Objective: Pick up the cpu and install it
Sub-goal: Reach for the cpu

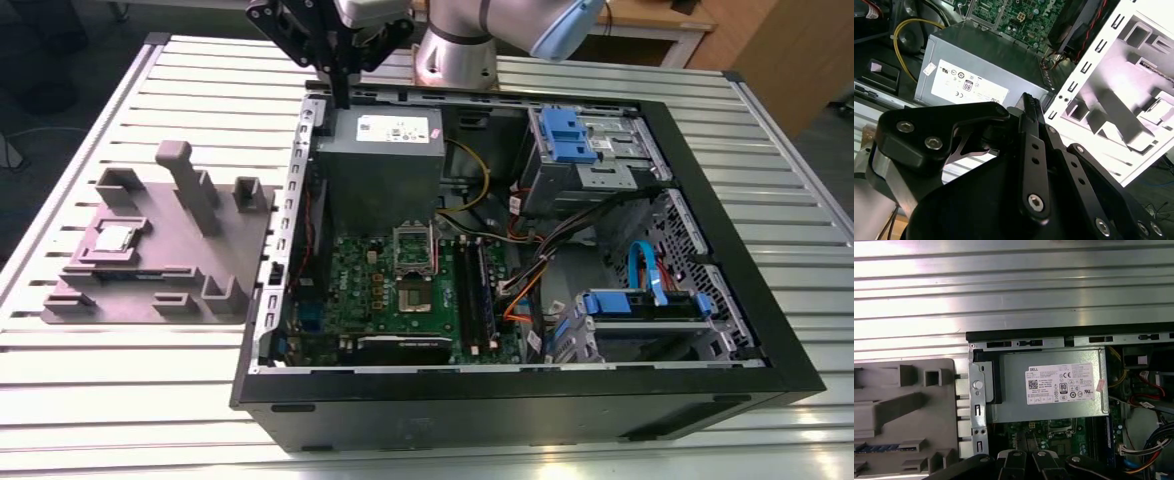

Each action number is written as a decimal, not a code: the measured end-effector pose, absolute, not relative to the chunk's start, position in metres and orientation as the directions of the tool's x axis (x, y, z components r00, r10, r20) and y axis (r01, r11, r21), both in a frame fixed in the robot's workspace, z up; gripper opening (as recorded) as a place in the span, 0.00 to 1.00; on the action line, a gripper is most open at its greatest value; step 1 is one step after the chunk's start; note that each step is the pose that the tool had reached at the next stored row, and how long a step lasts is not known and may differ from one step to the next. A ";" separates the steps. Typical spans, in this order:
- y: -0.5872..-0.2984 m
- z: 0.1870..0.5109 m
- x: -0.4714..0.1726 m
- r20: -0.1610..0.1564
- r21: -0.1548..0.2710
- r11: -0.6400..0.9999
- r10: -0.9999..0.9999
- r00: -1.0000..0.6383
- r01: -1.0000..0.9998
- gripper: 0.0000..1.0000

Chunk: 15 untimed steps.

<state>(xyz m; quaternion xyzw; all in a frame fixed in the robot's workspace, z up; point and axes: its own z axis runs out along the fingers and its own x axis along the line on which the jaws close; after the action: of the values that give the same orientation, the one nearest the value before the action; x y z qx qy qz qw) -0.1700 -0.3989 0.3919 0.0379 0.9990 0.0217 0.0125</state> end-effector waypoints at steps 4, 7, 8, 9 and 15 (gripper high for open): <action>-0.399 0.392 -0.172 -0.023 0.044 0.996 0.076 -0.997 0.075 0.10; -0.399 0.392 -0.172 -0.023 0.044 0.996 0.076 -0.997 0.075 0.10; -0.399 0.392 -0.173 -0.023 0.044 0.996 0.076 -0.997 0.075 0.10; -0.399 0.392 -0.173 -0.023 0.044 0.996 0.076 -0.997 0.075 0.10; -0.399 0.392 -0.175 -0.023 0.044 0.996 0.076 -0.997 0.075 0.10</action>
<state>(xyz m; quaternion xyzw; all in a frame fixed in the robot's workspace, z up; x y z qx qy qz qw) -0.1750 -0.3989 0.3916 0.0379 0.9990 0.0217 0.0125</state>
